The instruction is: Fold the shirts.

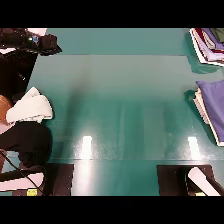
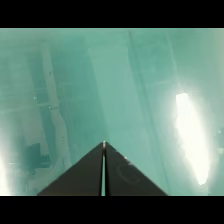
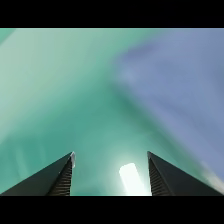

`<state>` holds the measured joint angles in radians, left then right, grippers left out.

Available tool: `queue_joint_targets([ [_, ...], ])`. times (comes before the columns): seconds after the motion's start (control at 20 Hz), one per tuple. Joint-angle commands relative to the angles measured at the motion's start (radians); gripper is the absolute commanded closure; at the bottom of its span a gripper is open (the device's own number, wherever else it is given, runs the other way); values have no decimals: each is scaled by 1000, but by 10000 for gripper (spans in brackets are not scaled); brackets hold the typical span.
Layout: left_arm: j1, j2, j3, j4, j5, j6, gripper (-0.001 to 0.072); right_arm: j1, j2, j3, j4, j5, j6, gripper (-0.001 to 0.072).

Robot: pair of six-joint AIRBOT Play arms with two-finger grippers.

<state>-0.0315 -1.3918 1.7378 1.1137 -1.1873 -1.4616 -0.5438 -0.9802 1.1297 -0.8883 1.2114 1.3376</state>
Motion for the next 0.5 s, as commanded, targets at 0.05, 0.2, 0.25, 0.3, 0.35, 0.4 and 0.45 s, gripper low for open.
queue_joint_targets([
  [0.05,0,0,0,0,2,0,684,384,0,10,21,-105,0,399],
  [0.2,0,0,0,0,2,0,684,539,0,10,21,-138,-4,690],
  [0.25,0,0,0,0,2,0,683,566,0,10,21,-138,-4,690],
  [0.3,0,0,0,0,2,0,683,586,0,10,21,-138,-4,690],
  [0.35,0,0,0,0,2,0,683,598,0,10,21,-138,-4,690],
  [0.4,0,0,0,0,2,0,684,600,0,10,22,-137,-4,690],
  [0.45,0,0,0,0,2,0,683,599,0,10,22,-136,-4,690],
])
